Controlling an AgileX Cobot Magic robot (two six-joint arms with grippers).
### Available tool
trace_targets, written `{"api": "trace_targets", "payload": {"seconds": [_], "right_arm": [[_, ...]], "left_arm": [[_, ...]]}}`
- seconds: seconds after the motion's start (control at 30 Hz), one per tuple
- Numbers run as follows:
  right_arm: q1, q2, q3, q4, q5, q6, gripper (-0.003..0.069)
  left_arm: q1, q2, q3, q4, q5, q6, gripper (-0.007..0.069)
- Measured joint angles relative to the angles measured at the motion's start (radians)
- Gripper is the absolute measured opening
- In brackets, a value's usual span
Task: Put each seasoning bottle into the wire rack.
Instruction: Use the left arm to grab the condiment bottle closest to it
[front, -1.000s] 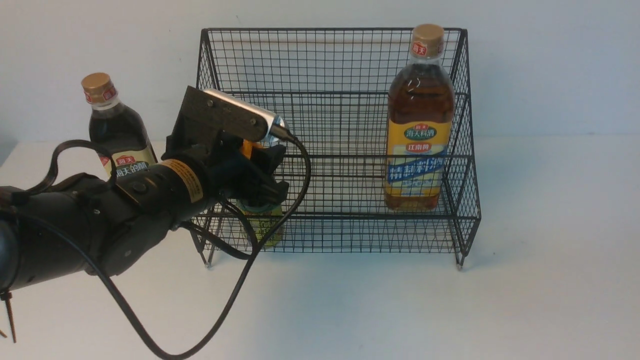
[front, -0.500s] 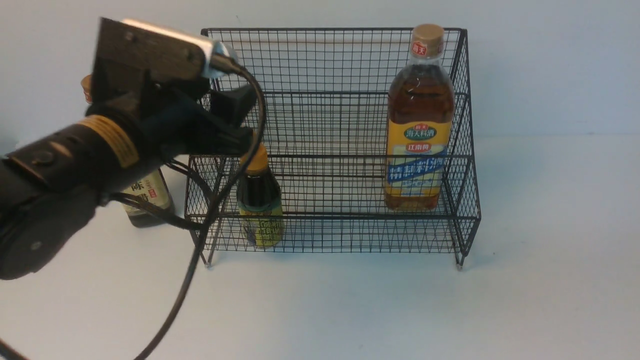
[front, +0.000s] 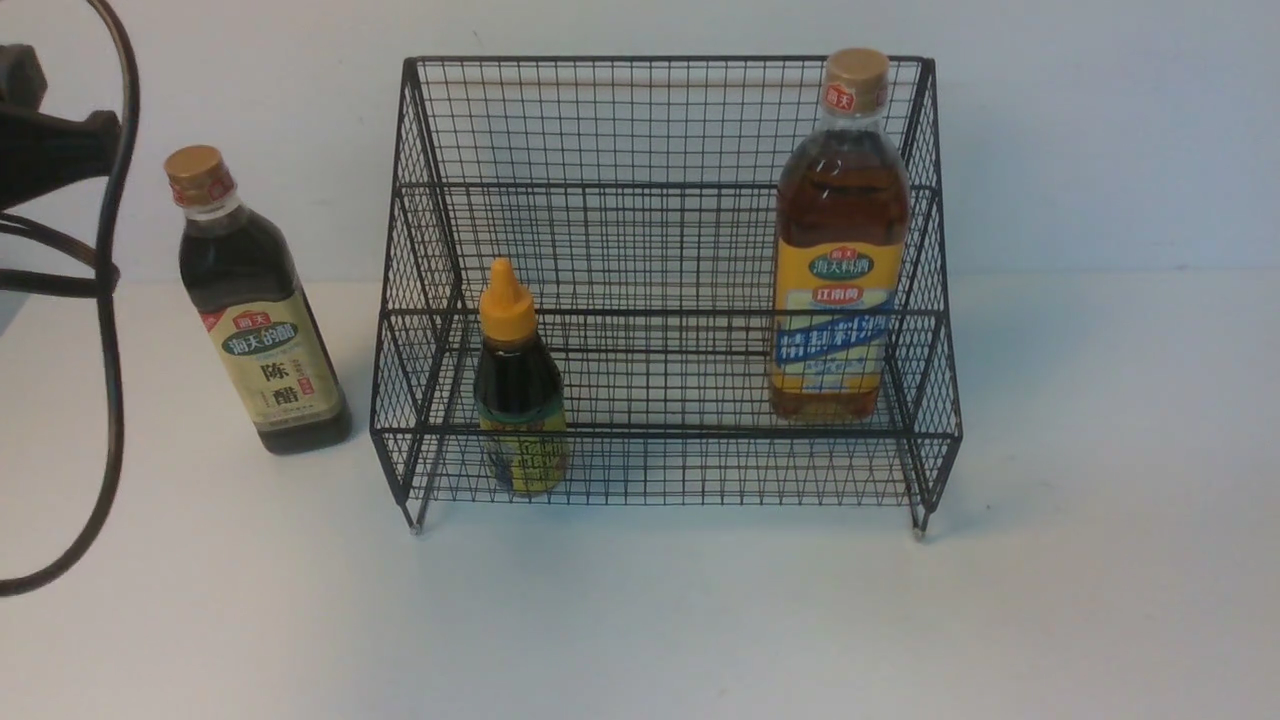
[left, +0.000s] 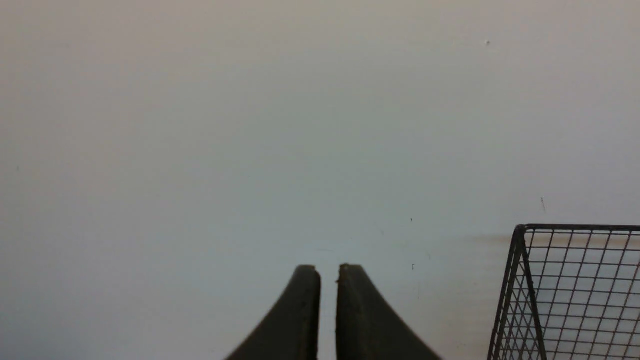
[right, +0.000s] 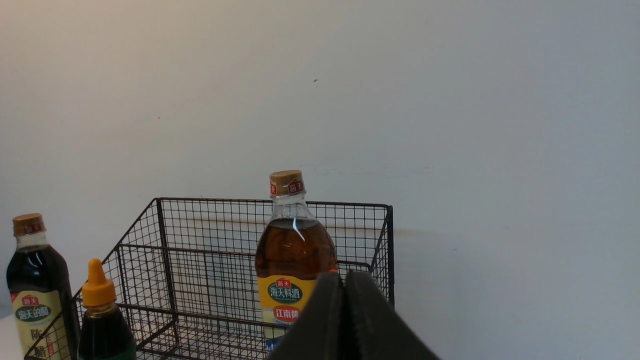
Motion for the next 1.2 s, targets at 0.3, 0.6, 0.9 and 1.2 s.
{"api": "trace_targets", "payload": {"seconds": [0.3, 0.6, 0.9, 1.2], "right_arm": [[0.0, 0.0, 0.0, 0.0, 0.0, 0.0, -0.0015], [0.0, 0.0, 0.0, -0.001, 0.0, 0.0, -0.0015], [0.0, 0.0, 0.0, -0.001, 0.0, 0.001, -0.0015], [0.0, 0.0, 0.0, -0.001, 0.0, 0.001, -0.0015]], "left_arm": [[-0.001, 0.163, 0.0, 0.001, -0.15, -0.005, 0.044], [-0.001, 0.308, -0.066, -0.002, -0.197, -0.012, 0.0644], [-0.001, 0.383, -0.138, 0.002, -0.144, -0.027, 0.064], [-0.001, 0.405, -0.148, 0.033, -0.158, -0.094, 0.0625]]}}
